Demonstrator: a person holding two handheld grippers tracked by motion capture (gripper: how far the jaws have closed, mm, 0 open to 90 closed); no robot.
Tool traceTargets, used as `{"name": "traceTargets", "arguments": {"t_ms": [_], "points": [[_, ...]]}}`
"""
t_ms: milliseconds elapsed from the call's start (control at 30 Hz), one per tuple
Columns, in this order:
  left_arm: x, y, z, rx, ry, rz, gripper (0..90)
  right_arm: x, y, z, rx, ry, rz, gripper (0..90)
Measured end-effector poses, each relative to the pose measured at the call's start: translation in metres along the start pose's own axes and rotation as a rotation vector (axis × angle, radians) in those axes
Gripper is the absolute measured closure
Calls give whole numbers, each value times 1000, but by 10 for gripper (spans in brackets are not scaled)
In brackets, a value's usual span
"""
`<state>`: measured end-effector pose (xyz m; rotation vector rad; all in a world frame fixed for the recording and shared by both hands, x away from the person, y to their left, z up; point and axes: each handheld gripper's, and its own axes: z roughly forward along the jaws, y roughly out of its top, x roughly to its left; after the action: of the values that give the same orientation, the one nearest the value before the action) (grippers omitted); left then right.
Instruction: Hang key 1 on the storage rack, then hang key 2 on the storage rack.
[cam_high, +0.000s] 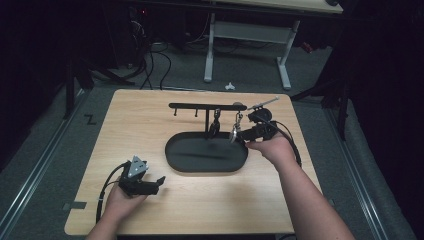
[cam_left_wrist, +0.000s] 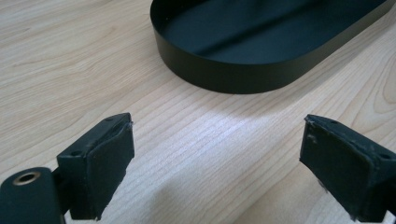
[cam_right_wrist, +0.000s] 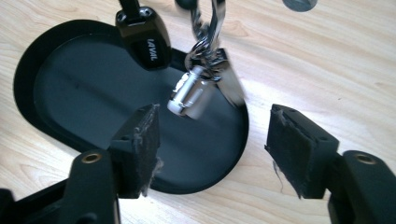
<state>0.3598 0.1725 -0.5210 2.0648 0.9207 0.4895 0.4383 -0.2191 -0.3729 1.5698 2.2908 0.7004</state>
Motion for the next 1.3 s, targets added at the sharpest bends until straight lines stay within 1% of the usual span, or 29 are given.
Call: {"name": "traceTargets", "arguments": {"t_ms": [67, 133, 167, 300, 333, 400, 433, 533, 567, 667, 733, 767, 867, 967, 1033, 1067, 1133, 1167, 1233, 1300], "points": [[1, -1, -2, 3, 4, -7, 105, -2, -9, 2, -17, 14, 8, 328], [2, -2, -3, 7, 7, -13, 105, -2, -18, 5, -27, -2, 0, 312], [2, -3, -4, 7, 9, -17, 105, -2, -25, 7, -29, -21, -18, 304], [2, -5, -5, 10, 13, -18, 105, -5, -47, 12, -72, -7, 6, 290], [1, -5, -5, 12, 12, -16, 105, -5, -53, 13, -80, -8, 7, 290], [0, -5, -4, 13, 10, -11, 105, -6, -66, 17, -92, -10, -4, 284], [0, -5, -4, 13, 8, -9, 105, -6, -74, 18, -104, -9, 2, 284], [-2, -4, -3, 13, 7, -5, 105, -8, -90, 22, -136, -10, 14, 280], [-3, -4, -2, 14, 4, -6, 106, -9, -100, 24, -158, -10, 14, 277], [-3, -4, -1, 19, 6, -4, 108, -13, -118, 30, -190, -9, 43, 262], [-3, -4, 0, 23, 8, -4, 108, -15, -130, 33, -213, -17, 56, 258], [-4, -4, 0, 24, 11, 0, 108, -17, -140, 34, -237, -18, 70, 255], [-4, -3, 0, 24, 14, 2, 108, -22, -155, 36, -282, -22, 90, 244], [-4, -3, 1, 22, 15, -2, 108, -23, -170, 37, -330, -59, 69, 233], [-5, -3, 2, 26, 15, -8, 108, -23, -179, 36, -380, -73, 51, 231], [-6, -4, 2, 25, 14, -12, 108, -24, -183, 35, -388, -71, 40, 231], [-8, -5, 2, 30, 13, -5, 108, -24, -187, 36, -374, -70, 12, 210], [-8, -5, 2, 30, 15, -2, 108, -24, -189, 36, -372, -74, 9, 206], [-9, -5, 1, 23, 13, -6, 108, -26, -191, 40, -365, -72, 33, 193], [-8, -4, -1, 16, 16, 1, 108, -26, -191, 43, -366, -86, 30, 185]]}}
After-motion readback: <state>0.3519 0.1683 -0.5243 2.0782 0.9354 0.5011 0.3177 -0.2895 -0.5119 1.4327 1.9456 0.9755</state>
